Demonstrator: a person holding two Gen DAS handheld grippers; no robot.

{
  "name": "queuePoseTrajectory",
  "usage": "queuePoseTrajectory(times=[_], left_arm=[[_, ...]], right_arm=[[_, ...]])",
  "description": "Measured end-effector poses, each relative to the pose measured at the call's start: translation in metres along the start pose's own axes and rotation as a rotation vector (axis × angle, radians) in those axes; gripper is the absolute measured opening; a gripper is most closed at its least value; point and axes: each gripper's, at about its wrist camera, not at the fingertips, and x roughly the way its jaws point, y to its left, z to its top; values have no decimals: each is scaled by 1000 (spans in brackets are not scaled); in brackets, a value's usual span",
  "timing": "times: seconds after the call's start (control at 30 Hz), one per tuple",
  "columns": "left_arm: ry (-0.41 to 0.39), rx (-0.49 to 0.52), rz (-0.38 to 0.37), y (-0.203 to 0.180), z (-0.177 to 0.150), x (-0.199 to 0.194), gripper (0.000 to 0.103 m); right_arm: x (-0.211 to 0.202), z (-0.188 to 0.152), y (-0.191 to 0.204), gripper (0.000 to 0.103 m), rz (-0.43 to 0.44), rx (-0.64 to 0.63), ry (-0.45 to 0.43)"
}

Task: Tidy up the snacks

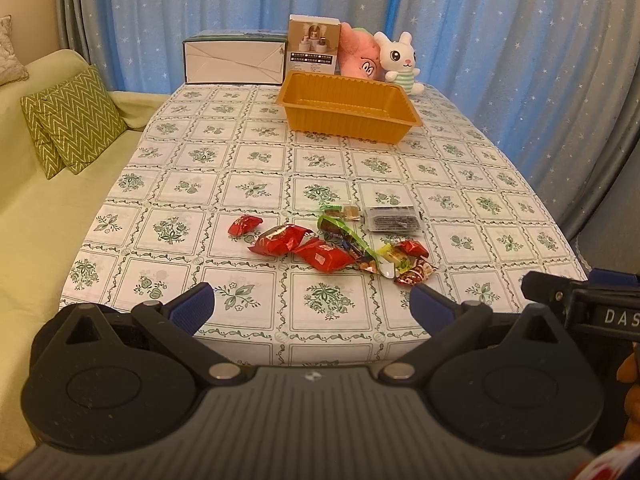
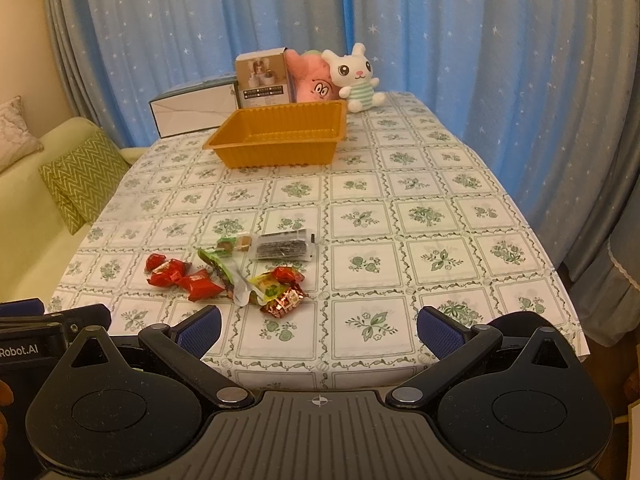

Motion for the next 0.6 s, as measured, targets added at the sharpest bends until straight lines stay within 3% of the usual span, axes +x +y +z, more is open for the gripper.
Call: queuePoseTrajectory(times=[0.5,0.57,0.6], left_arm=[[56,-45,13,23,9,50,103],[67,-49,11,25,11,61,103],[70,-53,8,25,11,65,103]], right_arm=[[53,1,-1,102,6,17,5],[66,2,-1,80,21,28,18],[74,2,-2,77,32,35,31]])
